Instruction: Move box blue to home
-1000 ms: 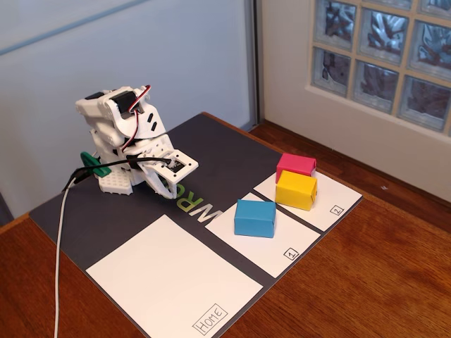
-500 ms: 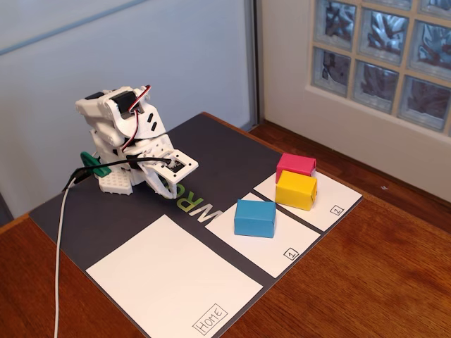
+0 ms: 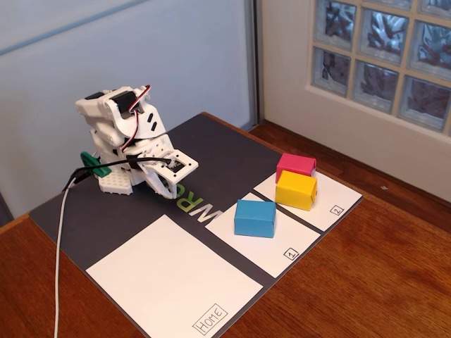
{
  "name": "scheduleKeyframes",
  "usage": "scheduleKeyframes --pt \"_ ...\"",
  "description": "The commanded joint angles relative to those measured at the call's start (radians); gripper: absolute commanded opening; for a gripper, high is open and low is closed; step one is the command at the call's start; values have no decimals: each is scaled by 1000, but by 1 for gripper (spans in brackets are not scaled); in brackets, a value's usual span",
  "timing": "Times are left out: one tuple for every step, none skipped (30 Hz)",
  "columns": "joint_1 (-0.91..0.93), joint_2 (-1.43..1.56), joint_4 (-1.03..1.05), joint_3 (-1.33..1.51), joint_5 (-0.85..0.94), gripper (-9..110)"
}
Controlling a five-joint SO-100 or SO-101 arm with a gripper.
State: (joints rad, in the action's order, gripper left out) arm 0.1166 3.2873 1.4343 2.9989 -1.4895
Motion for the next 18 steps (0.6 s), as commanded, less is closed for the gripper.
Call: scheduleKeyframes --pt "8 52 21 40 -3 0" --pt "8 52 21 40 -3 0" --pt "8 52 21 40 -3 0" --pt "8 52 21 40 0 0" --pt "-17 52 21 40 0 0" --pt "-49 52 21 40 0 0" --pt "-81 52 21 40 0 0" --pt "-60 52 21 40 12 0" --pt "-20 52 20 40 15 0" --pt "-12 52 20 40 15 0" --pt "-20 52 20 40 11 0" --pt "-28 52 20 40 11 0" --pt "-25 52 20 40 6 0" --pt "-8 52 21 40 9 0" --pt "3 52 21 38 11 0" --pt "6 51 20 35 14 0" --pt "14 51 15 29 20 0" --pt "20 51 11 18 23 0"
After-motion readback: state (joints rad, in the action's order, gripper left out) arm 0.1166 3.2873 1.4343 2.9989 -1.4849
